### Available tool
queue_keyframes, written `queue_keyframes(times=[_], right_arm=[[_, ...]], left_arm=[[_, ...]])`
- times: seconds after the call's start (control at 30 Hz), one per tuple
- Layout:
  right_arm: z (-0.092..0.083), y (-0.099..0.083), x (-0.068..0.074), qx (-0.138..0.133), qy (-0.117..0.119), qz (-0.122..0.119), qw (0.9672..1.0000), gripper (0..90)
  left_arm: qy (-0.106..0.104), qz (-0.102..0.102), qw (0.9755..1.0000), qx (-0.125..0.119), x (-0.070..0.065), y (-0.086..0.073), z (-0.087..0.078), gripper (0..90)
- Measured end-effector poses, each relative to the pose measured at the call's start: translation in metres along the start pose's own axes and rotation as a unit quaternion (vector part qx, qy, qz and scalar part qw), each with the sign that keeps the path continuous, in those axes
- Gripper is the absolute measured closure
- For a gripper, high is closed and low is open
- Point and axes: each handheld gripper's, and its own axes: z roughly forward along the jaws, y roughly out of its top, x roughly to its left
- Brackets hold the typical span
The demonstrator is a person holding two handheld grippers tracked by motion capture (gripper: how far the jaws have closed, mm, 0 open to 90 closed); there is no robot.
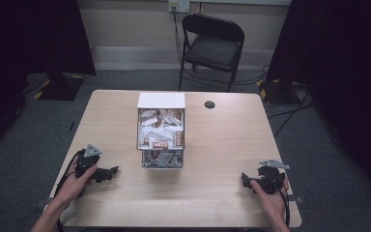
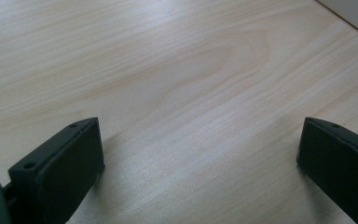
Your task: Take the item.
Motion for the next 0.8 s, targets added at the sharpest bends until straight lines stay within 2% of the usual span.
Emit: queue_keyframes(times=[0.2,0.37,0.53,0.77,0.8], right_arm=[[-0.001,0.000,0.001,0.000,0.000,0.000,1.0000,0.5],[-0.003,0.001,0.004,-0.012,0.015,-0.012,0.9997,13.9],[-0.004,0.002,0.007,-0.010,0.022,-0.014,0.9996,17.7],[-0.008,0.004,0.010,-0.018,0.048,-0.007,0.9987,22.8],[-0.009,0.004,0.011,-0.018,0.055,-0.007,0.9983,26.5]], left_arm=[[0.000,0.000,1.0000,0.000,0.000,0.000,0.000,0.0],[0.000,0.000,1.0000,0.000,0.000,0.000,0.000,0.0],[0.000,0.000,1.0000,0.000,0.000,0.000,0.000,0.0],[0.000,0.000,1.0000,0.000,0.000,0.000,0.000,0.0],[0.000,0.000,1.0000,0.000,0.000,0.000,0.000,0.0]])
